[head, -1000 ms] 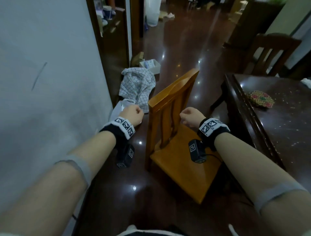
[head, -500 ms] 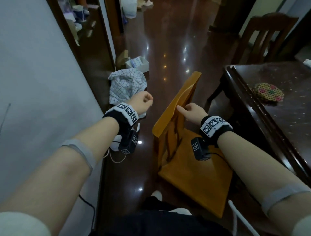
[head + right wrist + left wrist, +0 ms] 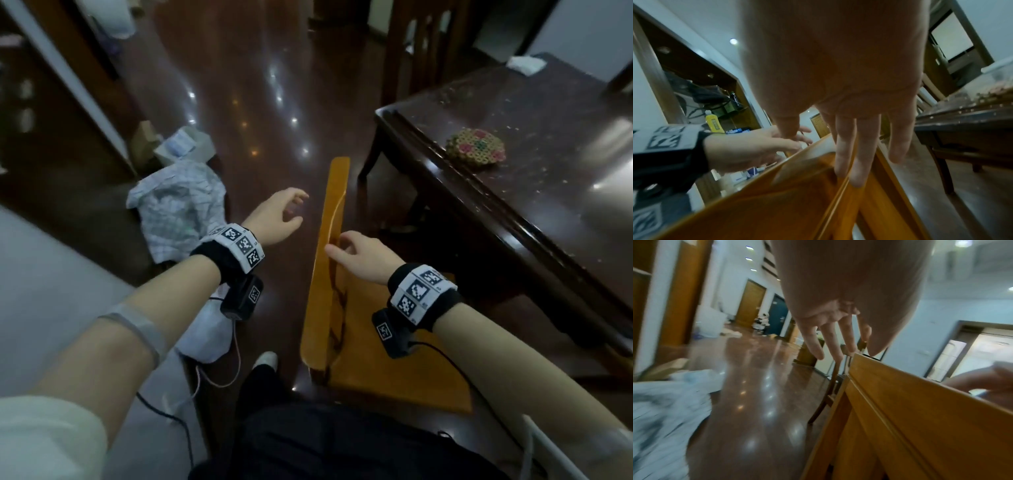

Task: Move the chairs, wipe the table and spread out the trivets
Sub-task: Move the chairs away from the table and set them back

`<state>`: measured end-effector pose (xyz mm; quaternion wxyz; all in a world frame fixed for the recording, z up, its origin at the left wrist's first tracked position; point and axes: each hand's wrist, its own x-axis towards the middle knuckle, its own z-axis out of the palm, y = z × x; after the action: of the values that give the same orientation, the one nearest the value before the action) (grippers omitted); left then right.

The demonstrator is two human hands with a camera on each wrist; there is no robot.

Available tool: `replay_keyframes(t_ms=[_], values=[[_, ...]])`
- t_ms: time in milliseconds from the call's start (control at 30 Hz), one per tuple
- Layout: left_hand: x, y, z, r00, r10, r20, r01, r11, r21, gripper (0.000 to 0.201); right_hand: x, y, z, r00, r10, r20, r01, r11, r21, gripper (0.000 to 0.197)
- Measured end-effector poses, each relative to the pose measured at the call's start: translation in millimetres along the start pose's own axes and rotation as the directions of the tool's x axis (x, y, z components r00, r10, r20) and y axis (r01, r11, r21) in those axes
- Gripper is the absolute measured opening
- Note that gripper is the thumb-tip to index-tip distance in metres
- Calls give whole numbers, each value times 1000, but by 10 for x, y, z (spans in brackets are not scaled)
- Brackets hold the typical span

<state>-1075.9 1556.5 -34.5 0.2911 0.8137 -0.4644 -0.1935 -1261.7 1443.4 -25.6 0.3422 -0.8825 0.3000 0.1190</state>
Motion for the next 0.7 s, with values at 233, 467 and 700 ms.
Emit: replay_keyframes(t_ms=[233, 467, 700], values=[[853, 113, -104, 837, 482, 260, -543, 790, 286, 56, -81, -221, -44, 995, 102, 13, -101, 993, -64, 79], [1141, 88, -95, 555, 658, 510, -816, 551, 177, 53, -129, -361, 13, 982, 188, 27, -188, 982, -15, 88], [1252, 240, -80, 426, 536, 729, -893, 378, 243, 46, -198, -418, -16, 970, 230, 77, -227, 973, -47, 93]])
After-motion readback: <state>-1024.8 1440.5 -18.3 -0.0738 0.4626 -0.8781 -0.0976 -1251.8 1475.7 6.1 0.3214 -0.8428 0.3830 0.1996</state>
